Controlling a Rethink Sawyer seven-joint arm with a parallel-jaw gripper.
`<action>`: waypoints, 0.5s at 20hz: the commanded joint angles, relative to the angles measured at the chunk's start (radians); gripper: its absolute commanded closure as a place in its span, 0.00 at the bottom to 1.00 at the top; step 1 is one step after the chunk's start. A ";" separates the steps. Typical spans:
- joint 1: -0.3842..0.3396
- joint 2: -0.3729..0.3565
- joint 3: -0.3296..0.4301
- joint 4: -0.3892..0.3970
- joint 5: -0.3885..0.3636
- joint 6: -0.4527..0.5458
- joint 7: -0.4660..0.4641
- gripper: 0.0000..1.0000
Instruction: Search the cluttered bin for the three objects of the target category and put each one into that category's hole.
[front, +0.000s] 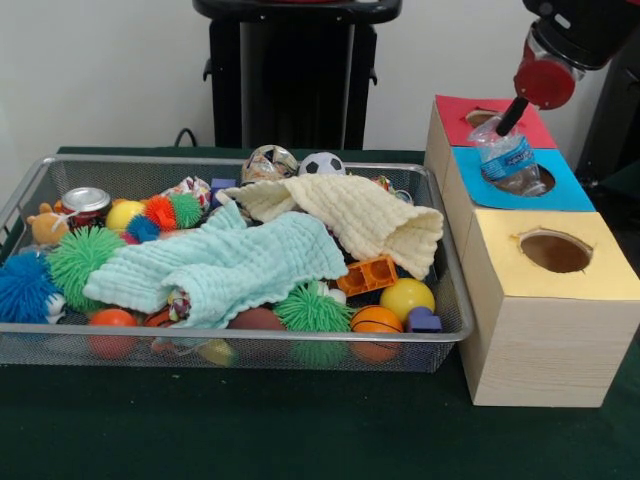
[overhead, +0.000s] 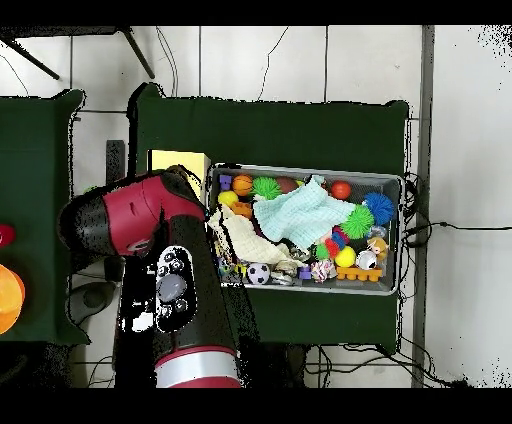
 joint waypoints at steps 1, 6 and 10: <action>-0.002 0.062 -0.021 -0.040 0.029 0.027 0.287 1.00; 0.007 0.067 -0.033 -0.047 0.040 0.038 0.288 1.00; 0.012 0.070 -0.038 -0.052 0.045 0.041 0.284 0.00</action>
